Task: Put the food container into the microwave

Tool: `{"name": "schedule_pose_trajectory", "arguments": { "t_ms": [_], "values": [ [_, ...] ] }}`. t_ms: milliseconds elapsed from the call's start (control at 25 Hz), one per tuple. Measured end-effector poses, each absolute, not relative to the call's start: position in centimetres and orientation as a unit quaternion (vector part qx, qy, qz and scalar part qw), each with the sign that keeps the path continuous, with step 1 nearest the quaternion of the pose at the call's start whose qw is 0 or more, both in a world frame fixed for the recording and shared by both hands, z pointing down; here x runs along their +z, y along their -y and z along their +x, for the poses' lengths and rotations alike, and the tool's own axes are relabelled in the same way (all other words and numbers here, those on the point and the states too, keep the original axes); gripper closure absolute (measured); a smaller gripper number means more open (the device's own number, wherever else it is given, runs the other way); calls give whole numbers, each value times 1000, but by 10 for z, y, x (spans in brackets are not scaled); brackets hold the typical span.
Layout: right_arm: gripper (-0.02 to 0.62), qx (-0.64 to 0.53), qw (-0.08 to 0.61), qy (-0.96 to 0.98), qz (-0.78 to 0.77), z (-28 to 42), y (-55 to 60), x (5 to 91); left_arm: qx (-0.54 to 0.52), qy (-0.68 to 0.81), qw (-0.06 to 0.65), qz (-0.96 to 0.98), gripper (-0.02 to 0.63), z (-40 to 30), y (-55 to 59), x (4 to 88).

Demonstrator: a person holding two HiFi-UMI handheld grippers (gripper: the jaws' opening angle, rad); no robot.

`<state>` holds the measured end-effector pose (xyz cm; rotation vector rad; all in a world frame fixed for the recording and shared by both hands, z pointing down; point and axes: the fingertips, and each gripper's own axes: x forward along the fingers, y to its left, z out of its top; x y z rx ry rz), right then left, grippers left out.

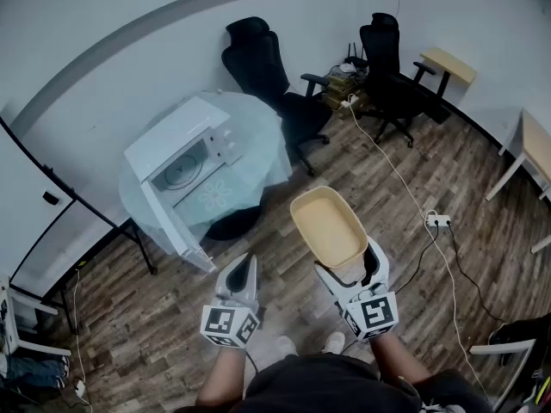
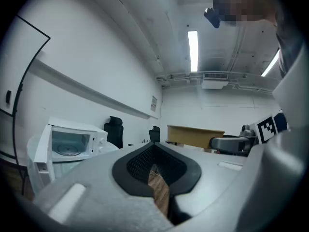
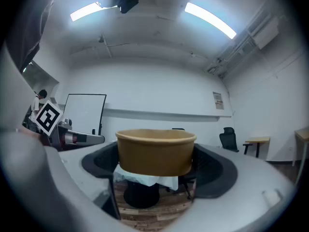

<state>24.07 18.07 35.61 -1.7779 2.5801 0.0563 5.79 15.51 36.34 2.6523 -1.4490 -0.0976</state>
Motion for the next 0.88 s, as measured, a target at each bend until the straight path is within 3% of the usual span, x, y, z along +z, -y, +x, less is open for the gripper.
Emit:
{"name": "schedule_pose_trajectory", "arguments": {
  "t_ms": [880],
  "values": [
    [115,1,34,-832,-553,197,-173,348,-29,490,48,870,611,15,-157,365]
  ]
}}
